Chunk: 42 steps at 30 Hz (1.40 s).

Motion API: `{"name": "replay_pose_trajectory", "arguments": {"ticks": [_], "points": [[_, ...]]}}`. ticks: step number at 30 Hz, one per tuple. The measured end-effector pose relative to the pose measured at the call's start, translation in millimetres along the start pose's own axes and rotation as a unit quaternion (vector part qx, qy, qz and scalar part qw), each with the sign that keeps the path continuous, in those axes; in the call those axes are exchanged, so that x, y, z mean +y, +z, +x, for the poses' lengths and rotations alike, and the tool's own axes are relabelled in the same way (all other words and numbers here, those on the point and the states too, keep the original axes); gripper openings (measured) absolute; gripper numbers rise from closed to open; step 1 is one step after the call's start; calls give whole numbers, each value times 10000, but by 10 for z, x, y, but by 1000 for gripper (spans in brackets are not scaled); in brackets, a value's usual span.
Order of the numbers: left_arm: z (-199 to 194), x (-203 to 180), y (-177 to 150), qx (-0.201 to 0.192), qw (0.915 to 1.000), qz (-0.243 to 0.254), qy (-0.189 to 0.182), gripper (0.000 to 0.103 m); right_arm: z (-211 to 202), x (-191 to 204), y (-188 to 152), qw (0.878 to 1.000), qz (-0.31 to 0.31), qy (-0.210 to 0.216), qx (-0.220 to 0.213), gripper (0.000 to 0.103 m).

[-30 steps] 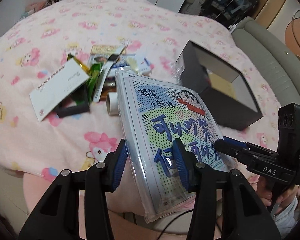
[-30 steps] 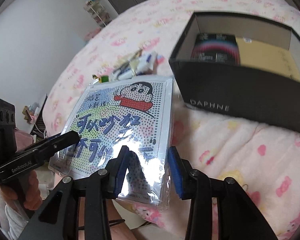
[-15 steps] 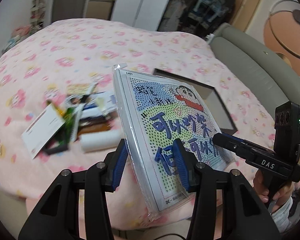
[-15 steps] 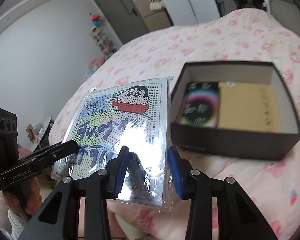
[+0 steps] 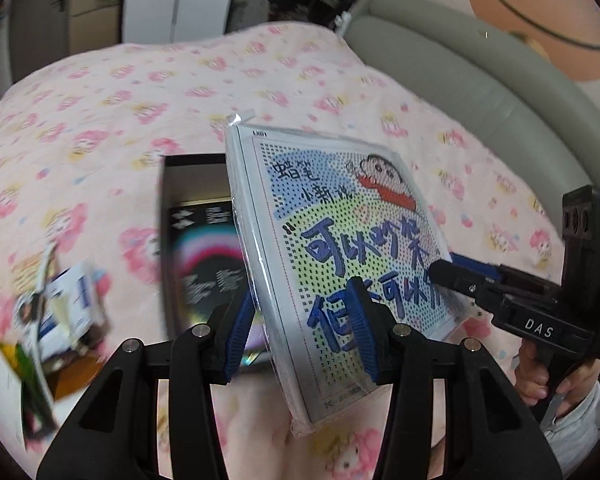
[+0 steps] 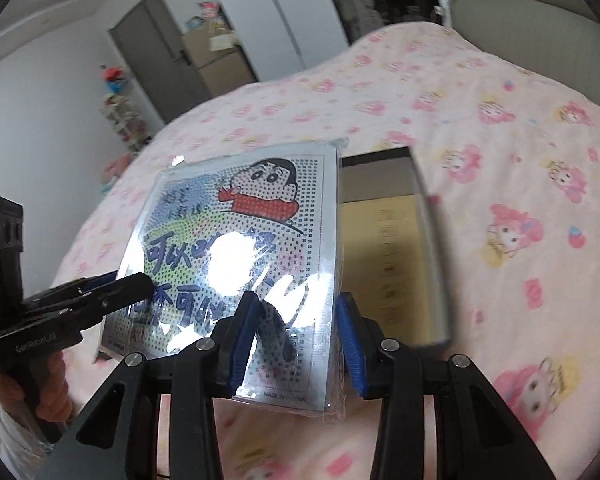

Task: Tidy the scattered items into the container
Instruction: 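Carry the bead kit package with the right tool to the DAPHNE box, then lower the bead kit beside the black box, open the right tool, withdraw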

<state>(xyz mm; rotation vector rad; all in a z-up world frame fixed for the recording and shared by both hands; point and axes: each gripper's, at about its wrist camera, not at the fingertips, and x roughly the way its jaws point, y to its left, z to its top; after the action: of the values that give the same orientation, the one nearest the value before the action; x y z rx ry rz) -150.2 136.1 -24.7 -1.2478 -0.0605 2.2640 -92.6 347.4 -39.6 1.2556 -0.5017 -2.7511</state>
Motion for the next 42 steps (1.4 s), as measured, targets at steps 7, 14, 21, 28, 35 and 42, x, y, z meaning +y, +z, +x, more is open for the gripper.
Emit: {"name": "replay_pose_trajectory", "arguments": {"ticks": [7,14,21,28,35,42], "points": [[679,-1,297,542,9983,-145,-172,48,350,-371,124,9996,211,-122,163,36],[986,149,228,907,9943,-523,-224,48,656,-472,105,9986,128,-205,464,36],[1212,255,145,1172,9899,-778,-176,49,739,-368,99,9965,-271,-555,561,36],[1269,235,29,1349,9890,-612,44,44,808,-295,80,9938,-666,-626,625,36],[1253,128,40,1270,9899,-381,510,44,761,-244,85,9945,-657,-570,587,36],[1269,125,125,1250,9839,-314,1238,43,557,-121,94,9932,-936,-684,143,36]]}}
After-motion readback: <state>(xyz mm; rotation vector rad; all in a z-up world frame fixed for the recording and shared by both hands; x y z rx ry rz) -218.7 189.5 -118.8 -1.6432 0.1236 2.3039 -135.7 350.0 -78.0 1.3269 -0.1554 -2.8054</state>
